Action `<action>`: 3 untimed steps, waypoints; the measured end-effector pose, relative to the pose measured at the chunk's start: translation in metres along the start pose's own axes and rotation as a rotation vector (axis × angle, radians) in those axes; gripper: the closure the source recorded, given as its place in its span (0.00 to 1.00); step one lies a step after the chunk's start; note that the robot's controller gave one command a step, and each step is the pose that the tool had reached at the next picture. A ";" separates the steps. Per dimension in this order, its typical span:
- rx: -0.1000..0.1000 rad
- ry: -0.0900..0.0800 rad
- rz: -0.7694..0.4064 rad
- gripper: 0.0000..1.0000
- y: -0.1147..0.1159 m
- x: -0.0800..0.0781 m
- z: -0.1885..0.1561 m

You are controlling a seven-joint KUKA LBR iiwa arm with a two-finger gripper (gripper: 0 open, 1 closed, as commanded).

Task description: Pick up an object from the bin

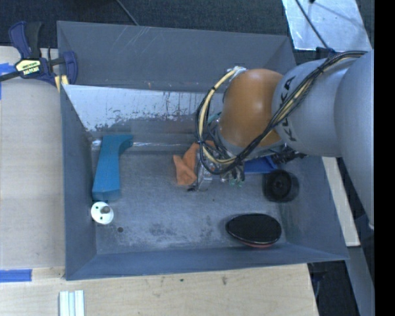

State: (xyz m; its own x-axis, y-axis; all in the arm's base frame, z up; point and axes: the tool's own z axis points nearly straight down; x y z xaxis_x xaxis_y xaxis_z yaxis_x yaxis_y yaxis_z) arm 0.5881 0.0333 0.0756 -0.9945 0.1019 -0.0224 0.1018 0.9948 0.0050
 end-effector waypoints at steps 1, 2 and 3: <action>0.000 0.000 0.001 1.00 0.000 0.000 0.000; 0.004 0.023 -0.007 1.00 0.000 -0.015 -0.021; 0.005 0.036 0.002 1.00 0.002 -0.030 -0.037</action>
Offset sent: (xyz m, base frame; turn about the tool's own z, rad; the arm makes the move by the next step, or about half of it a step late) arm 0.0178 -0.0022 0.0266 -0.0083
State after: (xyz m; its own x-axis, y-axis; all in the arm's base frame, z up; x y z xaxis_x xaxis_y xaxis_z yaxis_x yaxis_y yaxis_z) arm 0.6170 0.0322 0.1130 -0.9945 0.1041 0.0136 0.1041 0.9946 -0.0004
